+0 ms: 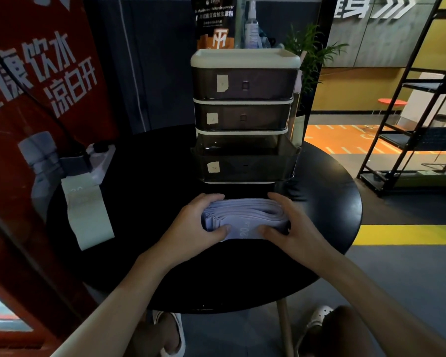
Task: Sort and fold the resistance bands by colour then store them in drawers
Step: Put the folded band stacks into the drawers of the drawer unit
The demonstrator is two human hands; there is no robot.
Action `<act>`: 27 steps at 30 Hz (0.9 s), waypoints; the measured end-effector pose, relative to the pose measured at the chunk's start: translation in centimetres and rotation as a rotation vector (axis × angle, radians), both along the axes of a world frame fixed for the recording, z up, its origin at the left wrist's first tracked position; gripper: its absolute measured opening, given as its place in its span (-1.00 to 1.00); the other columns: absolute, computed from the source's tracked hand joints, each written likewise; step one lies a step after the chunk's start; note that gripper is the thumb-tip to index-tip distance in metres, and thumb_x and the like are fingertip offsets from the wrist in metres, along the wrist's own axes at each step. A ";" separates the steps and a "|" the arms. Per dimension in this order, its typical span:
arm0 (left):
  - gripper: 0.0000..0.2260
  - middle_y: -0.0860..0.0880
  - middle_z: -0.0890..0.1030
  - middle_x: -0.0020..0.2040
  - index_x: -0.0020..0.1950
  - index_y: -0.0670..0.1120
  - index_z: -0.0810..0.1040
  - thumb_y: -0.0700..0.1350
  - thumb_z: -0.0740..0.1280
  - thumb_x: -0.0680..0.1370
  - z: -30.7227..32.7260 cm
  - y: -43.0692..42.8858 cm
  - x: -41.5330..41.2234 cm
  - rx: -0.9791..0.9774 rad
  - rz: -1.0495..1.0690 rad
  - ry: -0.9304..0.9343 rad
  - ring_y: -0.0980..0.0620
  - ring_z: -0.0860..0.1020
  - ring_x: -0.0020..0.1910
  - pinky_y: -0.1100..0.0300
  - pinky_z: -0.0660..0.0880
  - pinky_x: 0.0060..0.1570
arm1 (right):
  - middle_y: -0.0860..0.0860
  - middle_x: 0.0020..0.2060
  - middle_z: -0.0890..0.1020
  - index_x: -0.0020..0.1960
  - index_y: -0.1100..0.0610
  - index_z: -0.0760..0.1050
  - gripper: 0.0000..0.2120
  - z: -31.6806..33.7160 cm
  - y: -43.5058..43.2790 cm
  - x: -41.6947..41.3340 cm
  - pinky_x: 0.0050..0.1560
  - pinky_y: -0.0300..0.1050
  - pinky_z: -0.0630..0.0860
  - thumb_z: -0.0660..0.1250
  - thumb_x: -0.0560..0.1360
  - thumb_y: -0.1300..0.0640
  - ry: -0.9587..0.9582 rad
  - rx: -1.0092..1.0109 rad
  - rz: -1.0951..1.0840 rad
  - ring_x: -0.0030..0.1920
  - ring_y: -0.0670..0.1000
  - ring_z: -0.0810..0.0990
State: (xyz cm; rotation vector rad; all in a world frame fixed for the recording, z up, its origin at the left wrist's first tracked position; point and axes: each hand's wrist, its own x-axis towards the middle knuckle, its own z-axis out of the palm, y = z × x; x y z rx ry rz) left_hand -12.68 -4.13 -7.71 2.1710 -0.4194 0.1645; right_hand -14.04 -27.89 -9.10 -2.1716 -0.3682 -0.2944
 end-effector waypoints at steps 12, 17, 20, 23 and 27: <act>-0.53 0.10 0.42 0.14 0.30 -0.09 0.55 -0.02 0.55 0.44 -0.4 0.0 0.1 0.056 -0.024 -0.108 0.17 0.51 0.13 0.22 0.46 0.17 | -0.15 0.10 0.56 0.27 0.03 0.44 -0.50 0.5 0.2 -0.2 0.02 -0.48 0.41 0.54 0.40 0.11 -0.025 0.051 -0.004 0.09 -0.29 0.53; -0.58 0.13 0.52 0.14 0.30 -0.02 0.55 -0.05 0.52 0.47 -0.4 0.0 -0.2 0.022 -0.004 -0.129 0.16 0.53 0.14 0.10 0.50 0.19 | -0.17 0.26 0.47 0.39 0.06 0.43 -0.50 0.3 0.2 -0.3 0.21 -0.50 0.33 0.43 0.49 0.02 -0.083 0.000 0.019 0.25 -0.30 0.44; -0.52 0.16 0.51 0.19 0.37 0.07 0.49 -0.05 0.52 0.48 -0.2 0.1 -0.5 0.012 -0.026 -0.140 0.18 0.50 0.19 0.10 0.49 0.23 | -0.15 0.26 0.47 0.40 0.08 0.44 -0.46 0.4 0.2 -0.3 0.22 -0.51 0.30 0.36 0.48 -0.09 -0.089 -0.045 0.022 0.26 -0.32 0.43; -0.50 0.16 0.50 0.18 0.41 0.00 0.50 -0.05 0.51 0.49 -0.2 0.3 -0.5 0.035 -0.062 -0.164 0.17 0.51 0.21 0.10 0.48 0.27 | -0.15 0.28 0.46 0.39 0.08 0.45 -0.42 0.5 0.3 -0.4 0.23 -0.52 0.28 0.32 0.45 -0.17 -0.097 -0.055 0.022 0.27 -0.33 0.40; -0.47 0.17 0.49 0.18 0.44 -0.02 0.49 -0.02 0.50 0.49 -0.2 0.7 -0.5 0.062 -0.070 -0.132 0.20 0.51 0.19 0.18 0.47 0.26 | -0.15 0.37 0.40 0.42 0.03 0.41 -0.49 0.1 0.2 -0.3 0.35 -0.39 0.27 0.39 0.50 -0.04 -0.107 -0.104 0.001 0.35 -0.24 0.37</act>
